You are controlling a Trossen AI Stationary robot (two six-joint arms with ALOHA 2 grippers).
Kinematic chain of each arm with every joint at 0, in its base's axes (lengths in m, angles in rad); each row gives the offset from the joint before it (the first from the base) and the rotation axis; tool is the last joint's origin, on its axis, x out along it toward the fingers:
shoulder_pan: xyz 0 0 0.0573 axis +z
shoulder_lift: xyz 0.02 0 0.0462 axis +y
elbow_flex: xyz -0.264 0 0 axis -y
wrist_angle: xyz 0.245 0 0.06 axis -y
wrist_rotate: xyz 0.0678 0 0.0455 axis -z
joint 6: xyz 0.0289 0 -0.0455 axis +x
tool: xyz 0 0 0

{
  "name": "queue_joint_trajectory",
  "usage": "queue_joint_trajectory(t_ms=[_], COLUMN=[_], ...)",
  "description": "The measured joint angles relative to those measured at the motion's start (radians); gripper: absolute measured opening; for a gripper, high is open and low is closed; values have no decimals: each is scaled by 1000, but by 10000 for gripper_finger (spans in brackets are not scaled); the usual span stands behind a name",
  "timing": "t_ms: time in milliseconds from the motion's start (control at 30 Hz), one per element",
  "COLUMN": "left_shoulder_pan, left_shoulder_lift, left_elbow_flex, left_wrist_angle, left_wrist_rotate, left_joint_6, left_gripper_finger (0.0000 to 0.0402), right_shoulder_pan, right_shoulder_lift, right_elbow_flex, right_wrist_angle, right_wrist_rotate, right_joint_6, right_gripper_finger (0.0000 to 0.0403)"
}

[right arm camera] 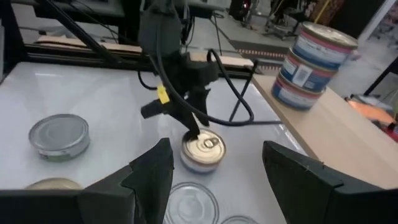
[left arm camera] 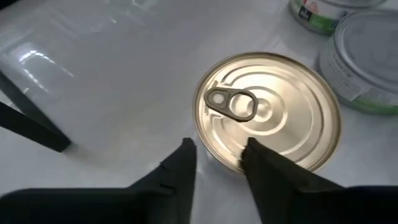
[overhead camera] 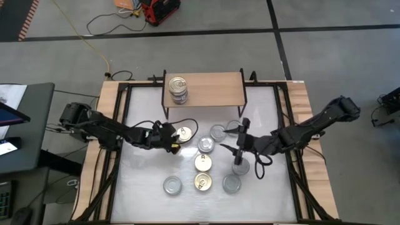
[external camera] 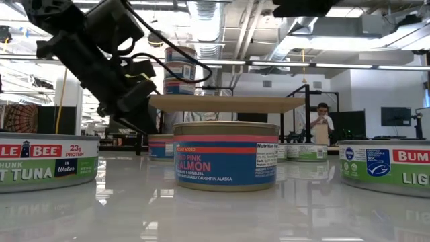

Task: Stack canned seafood by type on shelf
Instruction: Stack the blue tuna can on top of the blue tuna can

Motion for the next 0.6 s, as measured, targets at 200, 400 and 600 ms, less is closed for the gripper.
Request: queue_joint_trajectory(t_ms=[200,400,600], left_shoulder_pan=[1,1,3], left_shoulder_lift=[0,0,2], left_elbow_flex=[-63,-84,-84], left_wrist_angle=[87,114,98], left_wrist_rotate=[22,41,80], left_joint_6=[-20,-74,-95], left_gripper_finger=[8,1,0], right_shoulder_pan=[-18,-2,-12], right_shoulder_lift=[25,23,25], right_elbow_flex=[4,5,5], right_wrist_angle=[20,27,28], right_wrist_rotate=[-1,-9,-102], right_joint_6=[-12,-5,34], right_gripper_finger=[274,274,274])
